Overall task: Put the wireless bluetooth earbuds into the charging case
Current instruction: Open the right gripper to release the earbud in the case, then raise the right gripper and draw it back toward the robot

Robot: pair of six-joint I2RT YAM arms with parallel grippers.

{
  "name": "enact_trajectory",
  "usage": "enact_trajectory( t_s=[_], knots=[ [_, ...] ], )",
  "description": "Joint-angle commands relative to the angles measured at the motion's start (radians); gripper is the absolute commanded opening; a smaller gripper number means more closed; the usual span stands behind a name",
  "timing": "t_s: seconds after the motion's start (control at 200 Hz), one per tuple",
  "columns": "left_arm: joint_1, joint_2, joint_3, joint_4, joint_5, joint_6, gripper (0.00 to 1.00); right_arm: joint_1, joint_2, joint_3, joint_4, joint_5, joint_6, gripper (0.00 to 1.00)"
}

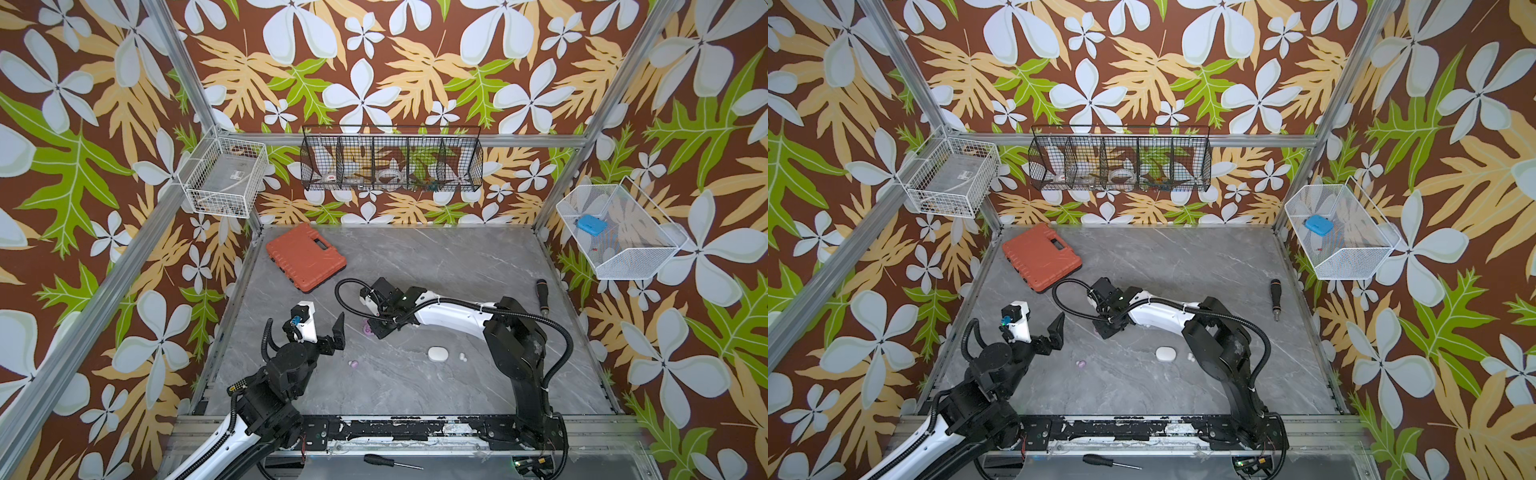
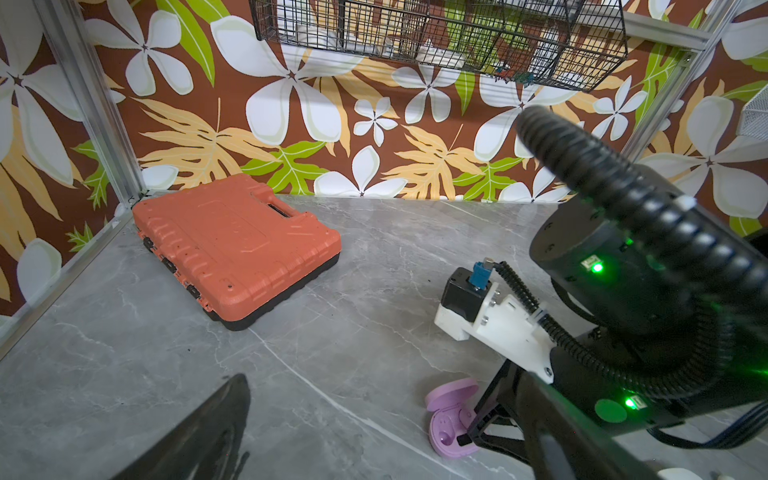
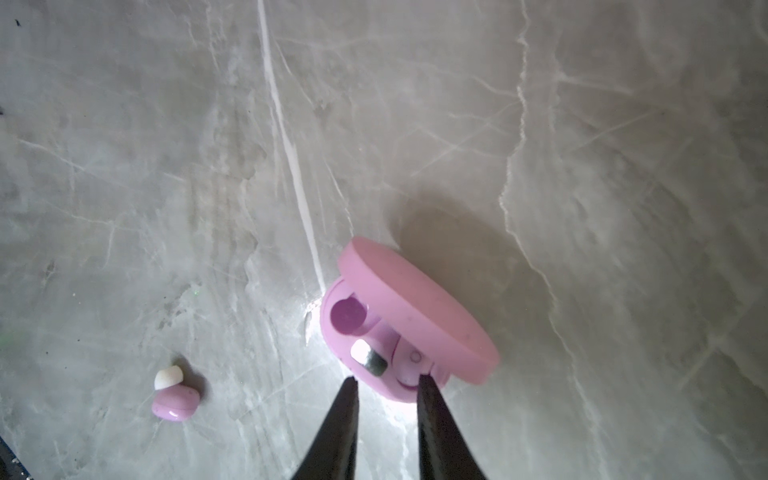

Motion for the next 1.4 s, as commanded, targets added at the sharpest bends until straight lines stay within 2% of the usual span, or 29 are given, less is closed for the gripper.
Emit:
enact_trajectory(
  t_s=[0.0, 0.125, 0.22, 0.365, 0.525, 0.565, 0.58, 0.696, 0.761, 0.891, 1.001, 1.091, 1.216, 1.396],
  knots=[
    [0.002, 0.002, -0.002, 0.028, 0.005, 0.007, 1.0, 0.002, -0.013, -0.002, -0.009, 0.009, 0.003, 0.26],
    [0.002, 0.002, -0.003, 0.03, 0.006, 0.007, 1.0, 0.001, -0.038, -0.009, -0.009, 0.025, 0.012, 0.28],
    [0.002, 0.002, -0.002, 0.03, 0.005, 0.007, 1.0, 0.001, -0.075, -0.025, 0.003, 0.021, 0.036, 0.36],
    [0.002, -0.001, -0.002, 0.032, -0.002, 0.009, 1.0, 0.0, -0.172, -0.106, 0.068, 0.019, 0.112, 0.59],
    [0.003, -0.018, -0.003, 0.034, -0.027, 0.004, 1.0, 0.001, -0.276, -0.228, 0.18, -0.032, 0.231, 0.83],
    [0.003, -0.024, -0.002, 0.033, -0.039, 0.002, 1.0, 0.001, -0.299, -0.261, 0.21, -0.051, 0.265, 0.98],
    [0.003, -0.025, -0.003, 0.034, -0.043, 0.003, 1.0, 0.002, -0.309, -0.273, 0.222, -0.054, 0.278, 1.0],
    [0.004, -0.027, 0.012, 0.031, -0.095, -0.001, 1.0, 0.012, -0.385, -0.36, 0.307, -0.072, 0.379, 1.0],
    [0.003, -0.007, 0.062, -0.025, -0.141, -0.042, 1.0, 0.032, -0.417, -0.39, 0.336, -0.056, 0.428, 1.0],
    [0.003, 0.047, 0.207, -0.195, -0.185, -0.193, 1.0, 0.107, -0.444, -0.392, 0.301, 0.087, 0.508, 1.0],
    [0.003, 0.076, 0.288, -0.269, -0.155, -0.202, 1.0, 0.154, -0.439, -0.403, 0.277, 0.149, 0.597, 1.0],
    [0.003, 0.078, 0.284, -0.274, -0.202, -0.188, 1.0, 0.173, -0.428, -0.423, 0.269, 0.166, 0.679, 0.99],
    [0.003, 0.067, 0.246, -0.254, -0.273, -0.184, 1.0, 0.213, -0.422, -0.421, 0.241, 0.24, 0.715, 1.0],
    [0.003, 0.02, 0.177, -0.213, -0.312, -0.185, 1.0, 0.225, -0.386, -0.389, 0.202, 0.202, 0.776, 1.0]
  ],
)
